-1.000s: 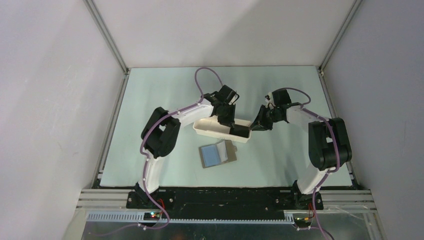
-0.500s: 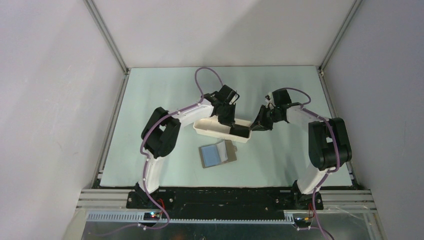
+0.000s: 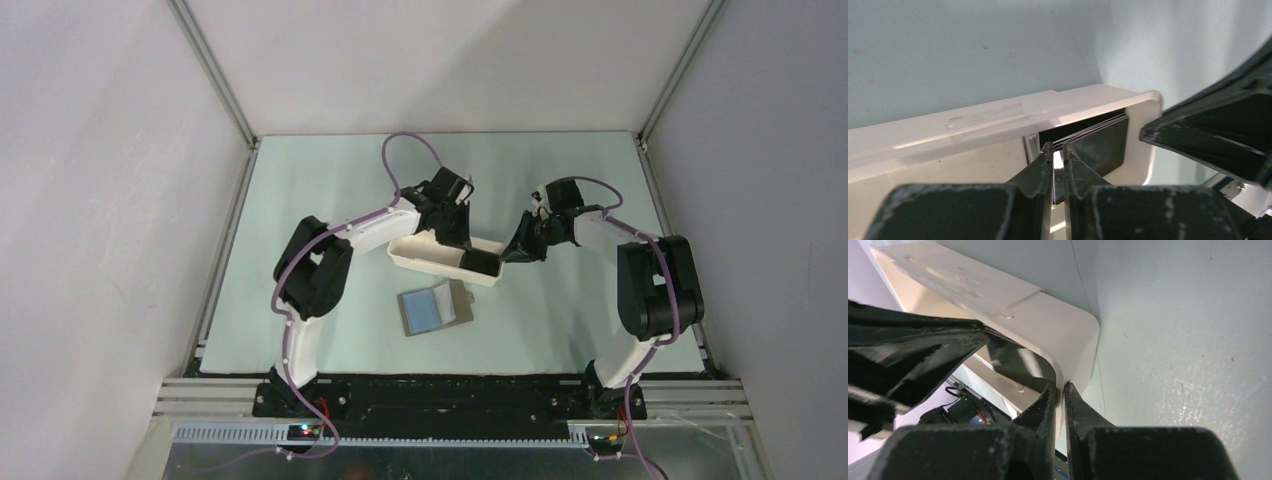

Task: Put the credit cards into the card holder
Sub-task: Pick up the credit card from the storage box.

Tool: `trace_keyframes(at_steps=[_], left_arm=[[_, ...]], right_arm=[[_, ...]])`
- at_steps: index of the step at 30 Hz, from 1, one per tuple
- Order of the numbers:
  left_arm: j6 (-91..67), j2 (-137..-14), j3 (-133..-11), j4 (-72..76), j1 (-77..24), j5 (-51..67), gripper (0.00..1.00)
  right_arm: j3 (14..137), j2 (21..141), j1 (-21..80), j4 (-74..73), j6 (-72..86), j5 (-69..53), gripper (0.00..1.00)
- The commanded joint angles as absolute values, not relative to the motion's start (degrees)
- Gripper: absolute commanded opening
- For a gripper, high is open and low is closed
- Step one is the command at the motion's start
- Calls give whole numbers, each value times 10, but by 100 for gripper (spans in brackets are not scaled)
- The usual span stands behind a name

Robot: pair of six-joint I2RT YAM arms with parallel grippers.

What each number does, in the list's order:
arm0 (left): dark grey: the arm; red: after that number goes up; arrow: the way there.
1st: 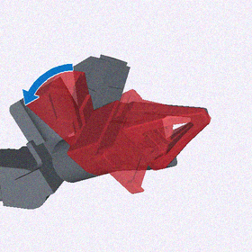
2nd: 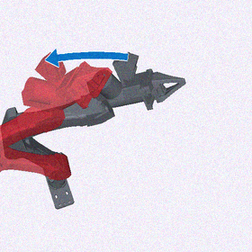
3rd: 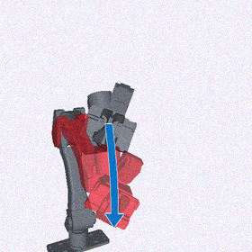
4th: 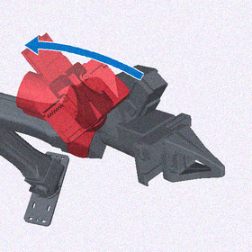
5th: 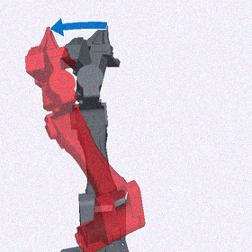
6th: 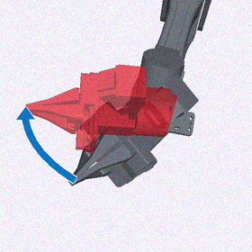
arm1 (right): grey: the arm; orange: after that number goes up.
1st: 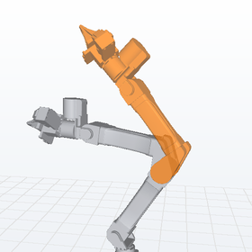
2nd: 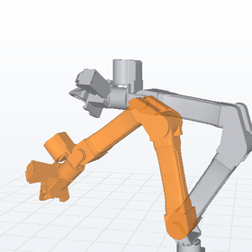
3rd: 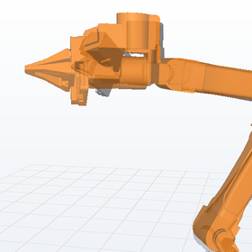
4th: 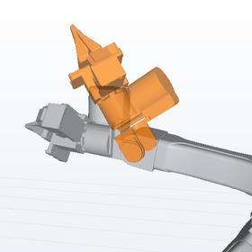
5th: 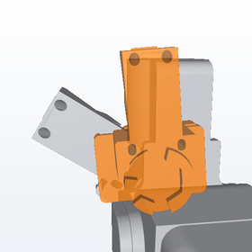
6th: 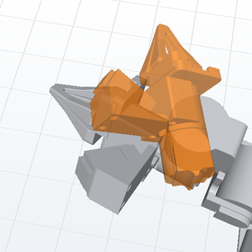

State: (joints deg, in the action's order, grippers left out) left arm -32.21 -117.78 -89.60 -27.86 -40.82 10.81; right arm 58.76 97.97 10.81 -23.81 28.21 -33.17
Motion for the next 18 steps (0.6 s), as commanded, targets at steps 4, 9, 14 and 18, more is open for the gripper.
trace_keyframes(at_steps=[4,9,14,18], left_arm=[[-334,-1112,-898,-228,-421,159,13],[-337,-1129,-913,-228,-422,197,13],[-339,-1143,-913,-228,-423,207,15],[-337,-1144,-899,-228,-422,204,18]], right_arm=[[610,980,113,-220,279,-370,3],[609,980,112,-218,279,-374,3],[609,979,107,-216,280,-378,3],[609,979,107,-216,279,-382,3]])
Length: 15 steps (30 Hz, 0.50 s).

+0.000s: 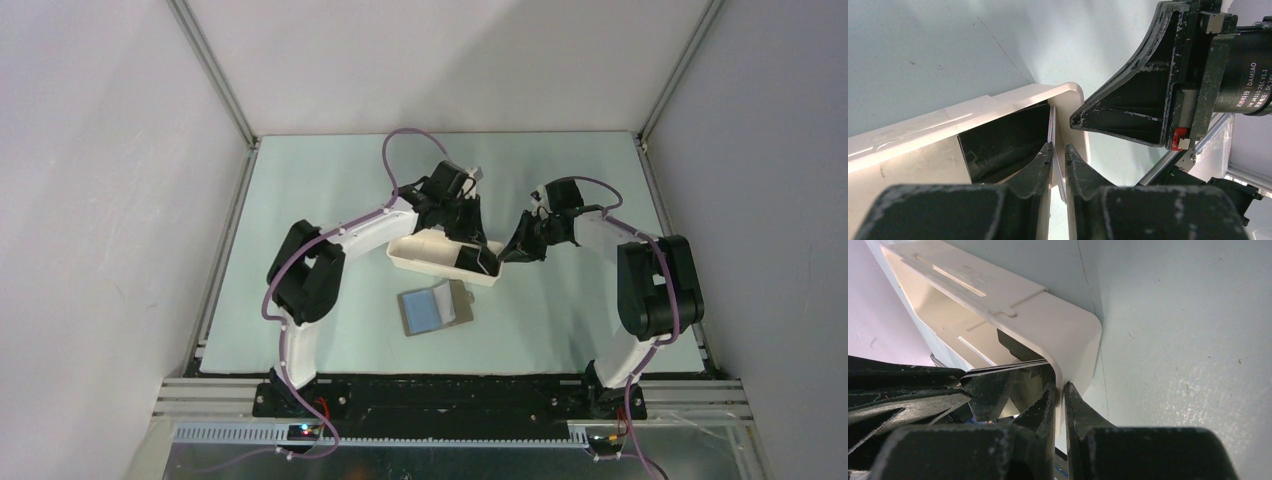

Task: Put the credit cards into the card holder
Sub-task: Pick up the credit card from the storage box.

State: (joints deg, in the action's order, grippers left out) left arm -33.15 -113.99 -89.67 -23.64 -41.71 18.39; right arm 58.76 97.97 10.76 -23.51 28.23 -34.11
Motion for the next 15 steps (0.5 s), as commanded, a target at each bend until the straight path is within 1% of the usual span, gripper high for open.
trace_keyframes(at_steps=[1,4,7,10,11,13,14,15], left_arm=[[-337,-1145,-898,-228,-422,206,18],[-337,-1143,-896,-229,-422,209,19],[-329,-1130,-895,-229,-424,193,28],[-329,-1127,-898,-230,-424,198,30],[-330,-1129,-899,-230,-424,201,29],[-334,-1136,-903,-229,-424,213,23],[-339,-1138,-905,-229,-424,223,18],[-342,-1142,-907,-229,-424,225,16]], right_arm=[[609,979,107,-216,279,-383,4],[610,977,106,-216,277,-383,5],[610,974,106,-214,278,-386,6],[609,973,107,-215,276,-389,8],[609,972,107,-215,276,-390,9],[609,966,106,-215,273,-391,11],[609,959,106,-216,272,-390,13],[609,956,107,-216,270,-390,19]])
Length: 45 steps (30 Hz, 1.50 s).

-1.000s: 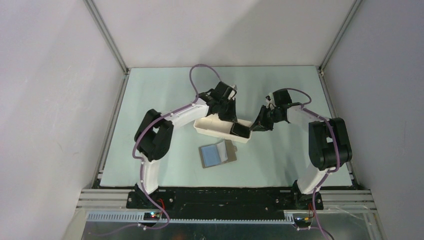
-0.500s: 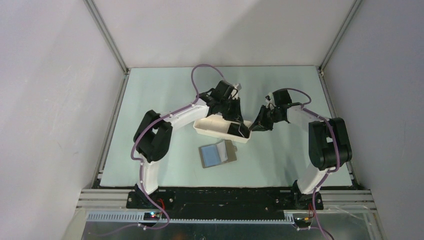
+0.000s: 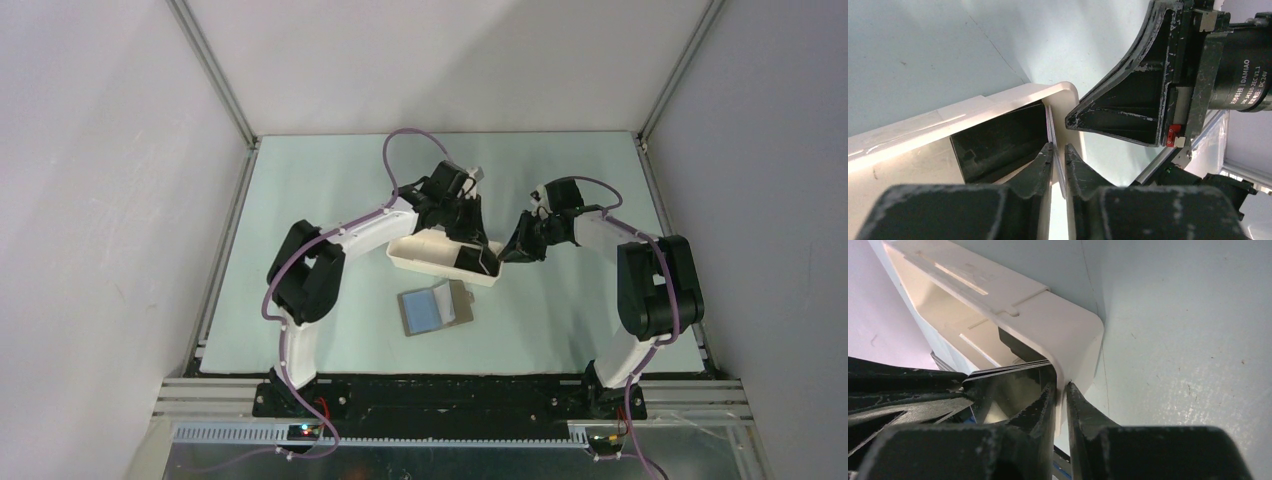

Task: Put the credit cards into the card holder
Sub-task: Pick up the credit card from the storage box.

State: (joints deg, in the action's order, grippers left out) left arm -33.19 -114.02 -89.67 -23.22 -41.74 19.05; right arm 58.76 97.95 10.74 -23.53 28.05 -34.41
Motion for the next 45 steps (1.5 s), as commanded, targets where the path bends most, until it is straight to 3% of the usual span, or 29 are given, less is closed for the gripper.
trace_keyframes(at_steps=[1,9,15,25,32,40,45], left_arm=[[-345,-1143,-909,-229,-424,230,14],[-367,-1158,-936,-227,-425,259,20],[-374,-1163,-935,-221,-425,269,20],[-389,-1170,-917,-198,-424,284,20],[-404,-1163,-904,-190,-420,271,19],[-411,-1165,-899,-191,-417,259,18],[-410,-1164,-888,-204,-416,235,22]], right_arm=[[609,949,106,-216,269,-391,26],[610,902,103,-235,254,-389,65],[602,866,93,-259,245,-395,73],[583,859,85,-244,255,-434,74],[577,857,81,-252,254,-424,55],[578,868,93,-257,255,-416,52],[578,863,91,-266,256,-400,51]])
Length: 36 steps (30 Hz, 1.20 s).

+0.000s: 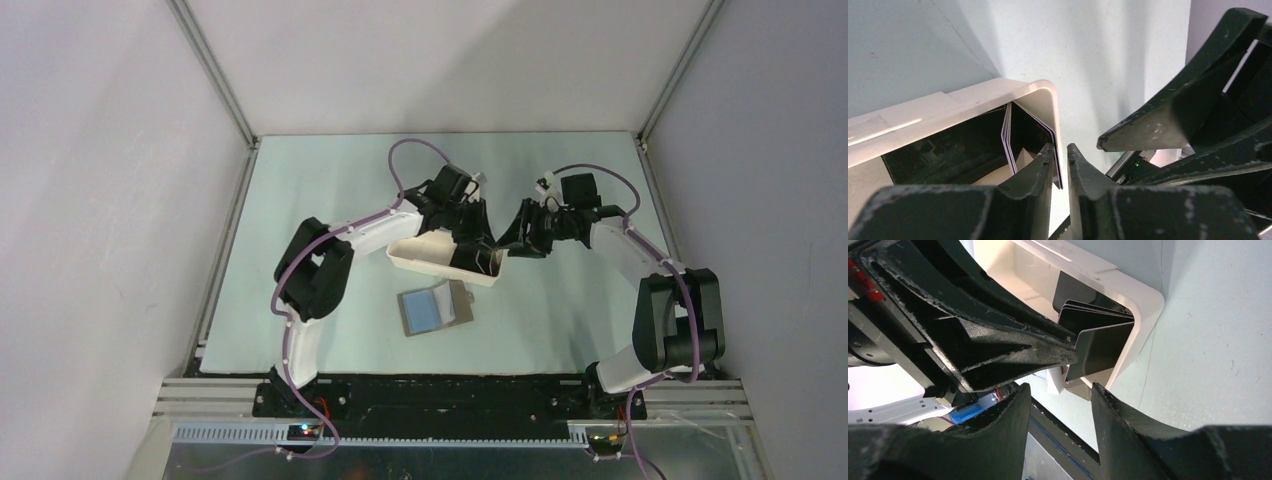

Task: Put the credit cards into the card holder
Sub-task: Pick up the credit card from the storage box.

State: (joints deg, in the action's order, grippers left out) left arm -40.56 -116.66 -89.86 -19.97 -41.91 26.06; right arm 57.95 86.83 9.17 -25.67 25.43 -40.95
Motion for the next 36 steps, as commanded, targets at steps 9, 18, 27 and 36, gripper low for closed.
trace_keyframes(at_steps=[9,18,27,36], left_arm=[[-384,-1168,-906,-267,-417,194,34],[-373,-1185,-936,-276,-427,207,29],[-370,-1185,-943,-277,-428,211,12],[-368,-1173,-953,-285,-427,211,18]], right_arm=[[578,841,74,-272,257,-398,51],[578,840,71,-273,256,-401,51],[578,845,72,-284,247,-390,44],[578,849,90,-281,252,-384,43]])
